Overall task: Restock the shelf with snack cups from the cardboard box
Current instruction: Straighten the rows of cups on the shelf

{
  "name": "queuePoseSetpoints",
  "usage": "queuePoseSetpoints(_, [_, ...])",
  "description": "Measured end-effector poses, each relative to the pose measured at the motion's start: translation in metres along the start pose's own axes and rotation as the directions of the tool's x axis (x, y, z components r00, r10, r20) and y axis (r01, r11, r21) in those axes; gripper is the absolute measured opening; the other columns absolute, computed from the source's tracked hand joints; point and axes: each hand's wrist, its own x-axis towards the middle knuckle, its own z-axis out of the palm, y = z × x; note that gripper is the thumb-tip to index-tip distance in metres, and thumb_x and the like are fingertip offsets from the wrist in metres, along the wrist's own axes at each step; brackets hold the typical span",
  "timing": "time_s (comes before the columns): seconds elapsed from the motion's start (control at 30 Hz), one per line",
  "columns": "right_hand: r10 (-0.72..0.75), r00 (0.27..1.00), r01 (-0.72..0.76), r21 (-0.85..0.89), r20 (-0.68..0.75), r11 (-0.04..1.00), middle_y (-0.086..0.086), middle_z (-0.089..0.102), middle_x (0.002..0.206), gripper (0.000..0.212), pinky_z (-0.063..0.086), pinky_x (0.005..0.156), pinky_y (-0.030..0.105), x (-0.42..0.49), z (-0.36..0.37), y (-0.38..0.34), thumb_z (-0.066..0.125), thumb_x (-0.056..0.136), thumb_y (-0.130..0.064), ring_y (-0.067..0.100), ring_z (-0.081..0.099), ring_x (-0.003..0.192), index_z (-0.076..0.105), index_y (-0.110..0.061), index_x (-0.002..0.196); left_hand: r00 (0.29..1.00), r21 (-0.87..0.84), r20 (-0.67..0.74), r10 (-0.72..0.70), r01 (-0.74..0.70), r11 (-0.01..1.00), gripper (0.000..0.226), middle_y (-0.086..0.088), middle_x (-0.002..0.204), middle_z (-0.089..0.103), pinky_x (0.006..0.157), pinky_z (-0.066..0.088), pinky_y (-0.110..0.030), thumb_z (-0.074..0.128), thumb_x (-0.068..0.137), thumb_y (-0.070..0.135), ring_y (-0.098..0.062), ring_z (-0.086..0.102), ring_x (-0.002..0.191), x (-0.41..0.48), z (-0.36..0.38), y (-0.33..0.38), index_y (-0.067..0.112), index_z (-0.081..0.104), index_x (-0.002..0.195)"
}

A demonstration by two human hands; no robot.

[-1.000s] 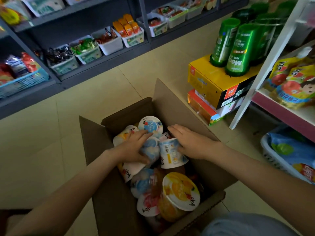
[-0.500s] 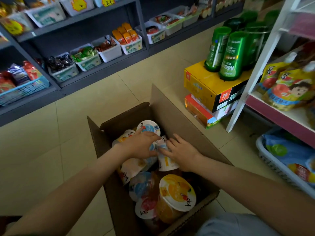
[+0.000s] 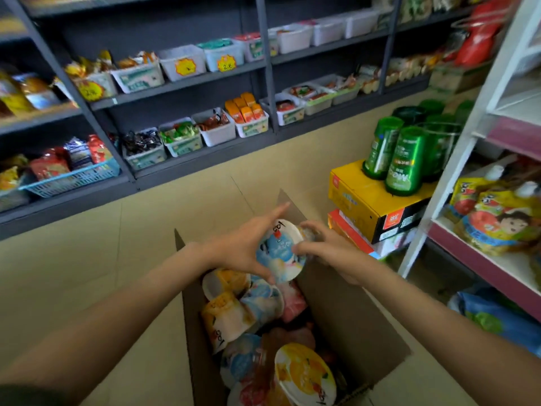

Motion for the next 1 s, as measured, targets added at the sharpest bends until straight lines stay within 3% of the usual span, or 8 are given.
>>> queuePoseSetpoints(0.1, [0.08, 0.996, -0.085, 0.244, 0.032, 0.966, 0.008, 0.066, 0.092, 0.013, 0.05, 0.077, 0.034, -0.018, -0.024, -0.026, 0.063, 0.082, -0.021, 0.019, 0.06, 0.079, 0.063, -0.021, 0.095, 0.95, 0.194, -0.201, 0.237, -0.199, 0.961, 0.118, 0.002, 0.155, 0.005, 0.117, 0.01, -0.025, 0.072, 0.056, 0.067, -0.015, 0.008, 0.143, 0.013, -0.007, 0.01, 0.025, 0.008, 0.146])
queuePoseSetpoints(0.23, [0.115, 0.992, -0.092, 0.355, -0.045, 0.93, 0.011, 0.066, 0.09, 0.018, 0.049, 0.087, 0.042, -0.041, -0.067, -0.053, 0.058, 0.081, -0.026, 0.028, 0.059, 0.08, 0.066, -0.016, 0.093, 0.872, 0.284, -0.304, 0.385, -0.303, 0.91, 0.079, -0.01, 0.152, 0.019, 0.117, 0.017, -0.033, 0.066, 0.077, 0.052, -0.024, 0.016, 0.143, 0.049, -0.016, 0.031, 0.021, 0.033, 0.142])
queuePoseSetpoints(0.37, [0.084, 0.993, -0.047, 0.359, -0.087, 0.932, 0.016, 0.065, 0.104, 0.028, 0.048, 0.089, 0.041, -0.072, -0.11, -0.078, 0.052, 0.083, -0.032, 0.033, 0.06, 0.091, 0.065, -0.017, 0.103, 0.864, -0.02, -0.417, 0.282, -0.319, 0.948, 0.069, -0.003, 0.148, 0.036, 0.113, 0.027, -0.028, 0.076, 0.072, 0.045, -0.014, 0.031, 0.138, 0.088, -0.032, 0.075, 0.03, 0.05, 0.133])
queuePoseSetpoints(0.47, [0.028, 0.989, 0.017, 0.304, -0.142, 0.953, 0.013, 0.067, 0.111, 0.035, 0.049, 0.085, 0.034, -0.097, -0.14, -0.096, 0.052, 0.086, -0.034, 0.027, 0.062, 0.094, 0.062, -0.016, 0.113, 0.902, -0.342, -0.38, 0.204, -0.343, 0.875, 0.066, 0.01, 0.132, 0.053, 0.101, 0.041, -0.023, 0.084, 0.066, 0.026, -0.002, 0.051, 0.121, 0.11, -0.044, 0.118, 0.039, 0.054, 0.124])
queuePoseSetpoints(0.67, [-0.172, 0.945, 0.227, 0.177, -0.278, 0.958, 0.006, 0.065, 0.121, 0.043, 0.045, 0.101, 0.039, -0.137, -0.181, -0.126, 0.051, 0.092, -0.036, 0.023, 0.06, 0.113, 0.053, -0.015, 0.129, 0.881, -0.557, -0.428, 0.2, -0.432, 0.71, 0.047, 0.01, 0.113, 0.06, 0.078, 0.05, -0.017, 0.072, 0.073, -0.007, 0.002, 0.061, 0.099, 0.147, -0.066, 0.191, 0.022, 0.06, 0.107])
queuePoseSetpoints(0.77, [-0.334, 0.875, 0.391, 0.103, -0.352, 0.915, -0.006, 0.067, 0.11, 0.07, 0.051, 0.078, 0.028, -0.159, -0.195, -0.137, 0.063, 0.081, -0.048, 0.009, 0.066, 0.094, 0.031, -0.027, 0.14, 0.863, -0.603, -0.458, 0.214, -0.478, 0.638, 0.04, 0.006, 0.112, 0.063, 0.08, 0.052, -0.021, 0.072, 0.074, -0.004, -0.004, 0.063, 0.1, 0.162, -0.072, 0.216, 0.015, 0.061, 0.107])
queuePoseSetpoints(0.83, [-0.455, 0.804, 0.491, -0.005, -0.384, 0.871, -0.004, 0.064, 0.107, 0.065, 0.053, 0.073, 0.023, -0.178, -0.202, -0.147, 0.064, 0.082, -0.034, 0.003, 0.067, 0.084, 0.026, -0.032, 0.134, 0.844, -0.619, -0.487, 0.224, -0.515, 0.593, 0.039, 0.006, 0.109, 0.065, 0.078, 0.051, -0.023, 0.076, 0.072, 0.007, -0.008, 0.064, 0.098, 0.171, -0.078, 0.234, 0.022, 0.064, 0.105])
queuePoseSetpoints(1.0, [-0.708, 0.563, 0.519, -0.485, -0.427, 0.704, 0.003, 0.055, 0.112, 0.07, 0.057, 0.079, 0.031, -0.224, -0.224, -0.185, 0.073, 0.07, -0.037, 0.013, 0.064, 0.088, 0.031, -0.022, 0.124, 0.77, -0.539, -0.549, 0.326, -0.624, 0.566, 0.029, 0.006, 0.101, 0.064, 0.069, 0.049, -0.017, 0.07, 0.076, 0.019, 0.002, 0.062, 0.081, 0.185, -0.115, 0.295, 0.029, 0.064, 0.102])
